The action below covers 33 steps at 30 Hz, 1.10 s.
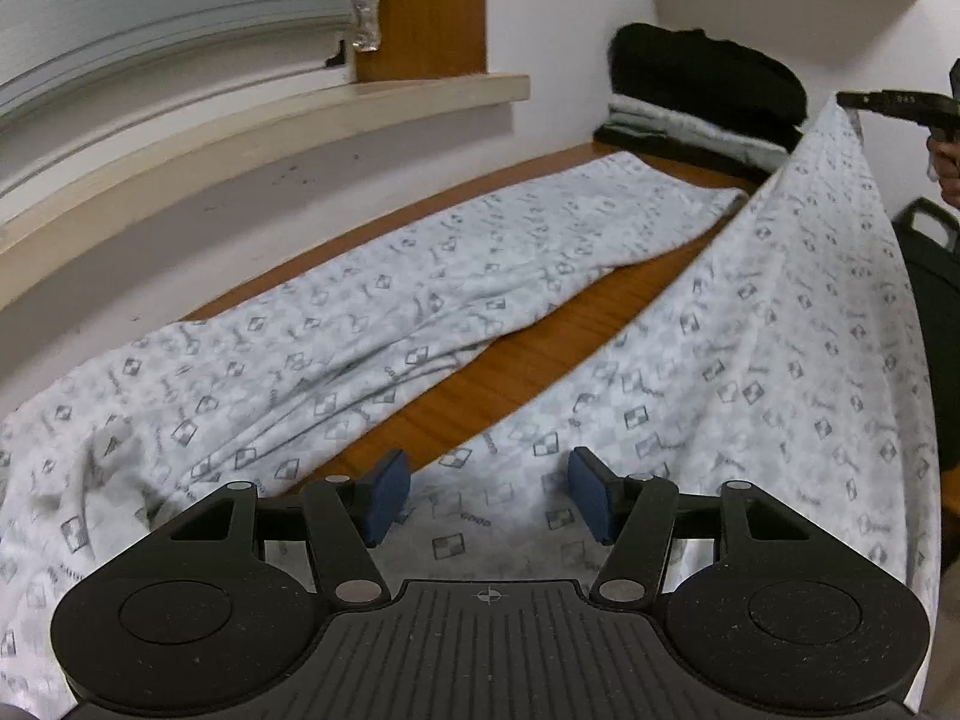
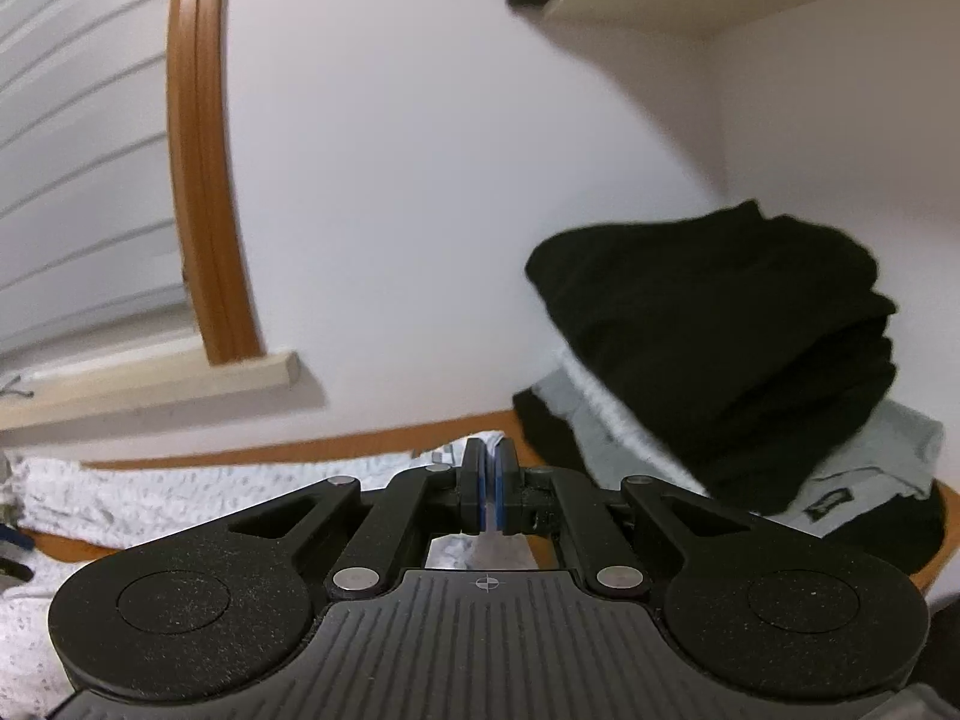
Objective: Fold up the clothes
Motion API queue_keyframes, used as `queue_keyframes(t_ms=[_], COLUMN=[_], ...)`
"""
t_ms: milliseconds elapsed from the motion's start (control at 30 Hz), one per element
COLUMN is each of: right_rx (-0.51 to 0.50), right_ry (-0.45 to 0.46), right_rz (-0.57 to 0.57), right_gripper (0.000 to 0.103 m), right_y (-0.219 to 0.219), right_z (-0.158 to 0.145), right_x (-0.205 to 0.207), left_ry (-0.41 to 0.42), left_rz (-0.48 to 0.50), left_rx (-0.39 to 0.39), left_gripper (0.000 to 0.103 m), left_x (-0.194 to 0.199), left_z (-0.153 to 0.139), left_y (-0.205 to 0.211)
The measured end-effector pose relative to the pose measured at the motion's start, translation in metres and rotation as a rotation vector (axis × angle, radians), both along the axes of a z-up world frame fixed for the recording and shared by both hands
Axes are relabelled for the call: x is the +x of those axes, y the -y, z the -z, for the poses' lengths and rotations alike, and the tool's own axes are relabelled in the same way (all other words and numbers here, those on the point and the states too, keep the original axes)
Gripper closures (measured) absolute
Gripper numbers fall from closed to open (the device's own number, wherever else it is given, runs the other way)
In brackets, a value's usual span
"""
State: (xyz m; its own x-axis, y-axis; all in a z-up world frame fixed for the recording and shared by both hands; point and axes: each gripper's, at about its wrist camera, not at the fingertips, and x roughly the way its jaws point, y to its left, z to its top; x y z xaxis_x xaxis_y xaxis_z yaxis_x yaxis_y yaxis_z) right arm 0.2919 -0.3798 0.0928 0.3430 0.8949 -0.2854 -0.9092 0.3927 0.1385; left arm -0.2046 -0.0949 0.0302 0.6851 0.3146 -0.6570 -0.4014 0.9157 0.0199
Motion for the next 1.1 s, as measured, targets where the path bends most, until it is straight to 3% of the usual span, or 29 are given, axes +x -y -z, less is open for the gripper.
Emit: queue_keyframes(t_ms=[100, 167, 367, 500, 633, 767, 867, 900, 967, 1033, 1100], right_rx=[0.012, 0.011, -0.01, 0.03, 0.078, -0.006, 0.05, 0.053, -0.036, -0.154, -0.202], right_ry=[0.006, 0.009, 0.013, -0.01, -0.017, 0.034, -0.01, -0.024, -0.032, -0.055, -0.063], right_rz=[0.008, 0.009, 0.012, -0.001, 0.006, 0.052, 0.045, 0.052, 0.083, 0.042, 0.04], right_gripper=[0.099, 0.099, 0.099, 0.099, 0.099, 0.099, 0.099, 0.099, 0.099, 0.097, 0.081], right_y=[0.011, 0.016, 0.032, 0.048, 0.039, -0.017, -0.038, -0.048, -0.086, -0.124, -0.138], right_z=[0.001, 0.002, 0.0, -0.01, -0.015, -0.001, -0.003, -0.002, 0.006, 0.023, 0.034], right_x=[-0.002, -0.004, -0.01, -0.015, -0.014, -0.01, -0.005, -0.001, 0.012, 0.022, 0.023], left_ry=[0.049, 0.105, 0.273, 0.373, 0.266, 0.169, 0.217, 0.148, 0.072, 0.057, 0.084], left_rz=[0.007, -0.01, -0.061, -0.094, -0.128, -0.162, -0.202, -0.219, -0.21, -0.209, -0.221], left_rx=[-0.005, -0.005, -0.006, -0.004, 0.045, 0.088, 0.063, 0.053, 0.029, 0.021, -0.004], left_gripper=[0.062, 0.1, 0.1, 0.1, 0.1, 0.1, 0.1, 0.1, 0.1, 0.1, 0.1], left_x=[-0.006, -0.015, -0.041, -0.056, -0.027, -0.001, -0.008, 0.0, 0.014, 0.019, 0.015], left_z=[-0.005, -0.015, -0.044, -0.062, -0.049, -0.036, -0.038, -0.028, -0.011, -0.002, 0.002], left_y=[0.0, 0.0, 0.001, 0.001, -0.009, -0.018, -0.029, -0.042, -0.056, -0.063, -0.068])
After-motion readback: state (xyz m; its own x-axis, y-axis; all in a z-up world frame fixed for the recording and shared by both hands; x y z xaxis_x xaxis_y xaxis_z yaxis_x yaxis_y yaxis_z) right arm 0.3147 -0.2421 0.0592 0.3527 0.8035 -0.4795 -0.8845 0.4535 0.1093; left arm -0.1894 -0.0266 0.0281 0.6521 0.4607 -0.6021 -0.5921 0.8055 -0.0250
